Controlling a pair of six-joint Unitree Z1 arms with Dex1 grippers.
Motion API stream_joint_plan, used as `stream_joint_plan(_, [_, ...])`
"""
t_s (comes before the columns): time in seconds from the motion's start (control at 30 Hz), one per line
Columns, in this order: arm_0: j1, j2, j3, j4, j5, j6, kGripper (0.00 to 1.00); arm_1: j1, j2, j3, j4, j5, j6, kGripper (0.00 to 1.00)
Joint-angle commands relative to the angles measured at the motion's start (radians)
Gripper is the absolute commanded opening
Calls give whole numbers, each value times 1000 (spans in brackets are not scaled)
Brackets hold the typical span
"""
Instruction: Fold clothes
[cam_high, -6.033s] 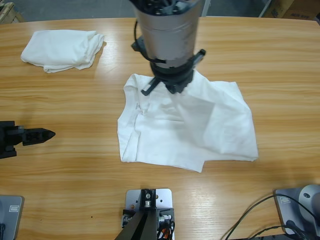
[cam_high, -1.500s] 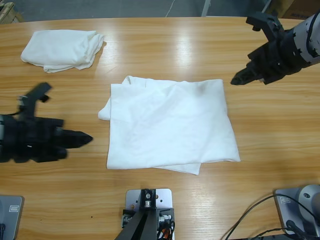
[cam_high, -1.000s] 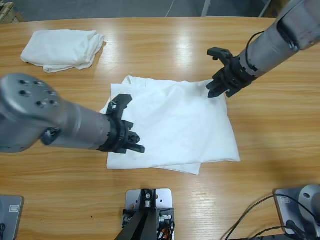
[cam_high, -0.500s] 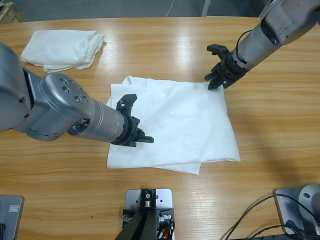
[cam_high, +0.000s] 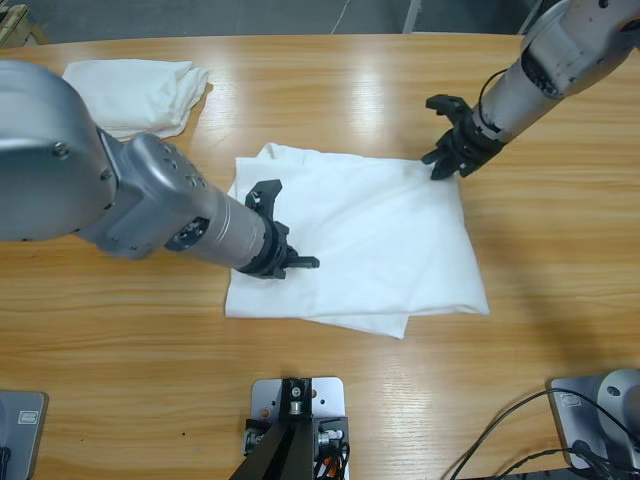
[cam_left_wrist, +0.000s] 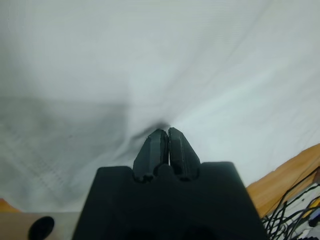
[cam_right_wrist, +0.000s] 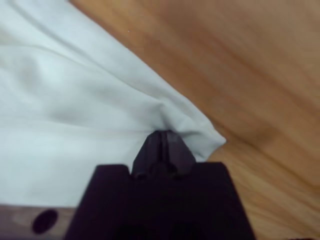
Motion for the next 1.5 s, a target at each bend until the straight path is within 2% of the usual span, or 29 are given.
stream_joint_plan(0.03, [42, -27, -8, 21, 8, -11, 0, -41, -90, 88, -41, 29, -23, 0])
stream_joint_plan(0.17, [43, -161, -29, 18, 22, 28, 0, 3, -308, 94, 45, 39, -8, 0])
stream_joint_plan(0.27, [45, -174, -69, 19, 26, 70, 0, 42, -370, 129, 62, 30, 13, 0])
stream_joint_plan(0.47, [65, 12, -206, 40, 28, 88, 0, 58, -304, 207, -3, 66, 30, 0])
stream_joint_plan(0.57, [84, 130, -290, 72, 26, 85, 0, 75, -250, 278, -93, 80, 44, 0])
stream_joint_plan(0.8, [108, 234, -394, 106, 26, 69, 0, 101, -161, 382, -213, 102, 69, 0])
stream_joint_plan(1.0, [132, 260, -461, 200, 28, 41, 0, 101, -171, 415, -162, 13, 118, 0])
stream_joint_plan(1.23, [141, 273, -482, 230, 28, 24, 0, 101, -163, 396, -148, -74, 134, 0])
stream_joint_plan(1.37, [142, 264, -481, 245, 28, 16, 0, 112, -280, 409, -172, -95, 65, 0])
stream_joint_plan(1.5, [143, 218, -480, 261, 40, 18, 0, 163, -509, 409, -96, -101, 107, 0])
